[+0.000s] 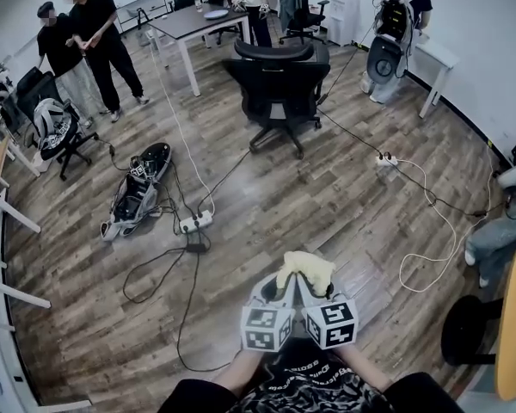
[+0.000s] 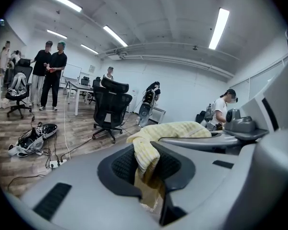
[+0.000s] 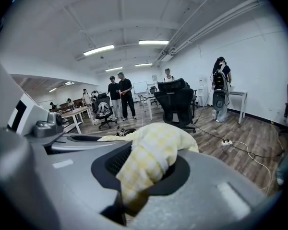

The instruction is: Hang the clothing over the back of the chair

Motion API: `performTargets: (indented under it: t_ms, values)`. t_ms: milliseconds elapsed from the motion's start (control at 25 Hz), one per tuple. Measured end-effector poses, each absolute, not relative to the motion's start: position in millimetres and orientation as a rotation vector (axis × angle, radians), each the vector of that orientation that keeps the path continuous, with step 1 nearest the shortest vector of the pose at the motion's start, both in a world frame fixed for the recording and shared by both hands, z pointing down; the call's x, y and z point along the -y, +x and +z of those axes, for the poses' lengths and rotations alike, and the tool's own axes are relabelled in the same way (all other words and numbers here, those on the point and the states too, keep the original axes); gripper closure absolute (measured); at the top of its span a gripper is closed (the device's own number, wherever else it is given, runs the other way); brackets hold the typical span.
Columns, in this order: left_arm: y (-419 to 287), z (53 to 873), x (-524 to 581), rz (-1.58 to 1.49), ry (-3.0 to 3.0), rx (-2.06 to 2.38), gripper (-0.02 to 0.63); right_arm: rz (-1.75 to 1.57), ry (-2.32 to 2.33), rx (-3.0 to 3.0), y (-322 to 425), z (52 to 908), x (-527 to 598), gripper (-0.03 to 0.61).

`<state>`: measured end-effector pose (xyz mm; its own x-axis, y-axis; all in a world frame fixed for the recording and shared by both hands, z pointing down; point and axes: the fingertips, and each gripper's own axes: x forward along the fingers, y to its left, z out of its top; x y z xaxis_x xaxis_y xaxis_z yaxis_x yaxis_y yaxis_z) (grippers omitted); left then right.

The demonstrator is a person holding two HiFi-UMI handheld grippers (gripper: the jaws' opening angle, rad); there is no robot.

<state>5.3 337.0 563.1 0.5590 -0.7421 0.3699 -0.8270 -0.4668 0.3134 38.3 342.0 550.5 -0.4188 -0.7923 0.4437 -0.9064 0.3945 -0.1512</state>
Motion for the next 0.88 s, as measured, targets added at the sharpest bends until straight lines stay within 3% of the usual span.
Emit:
performTargets:
  t_ms: [880]
  values:
    - [51, 556, -189, 0.283, 2.294, 1.408, 0.54, 0.492, 1.326, 2.453, 85, 543, -190, 0.502]
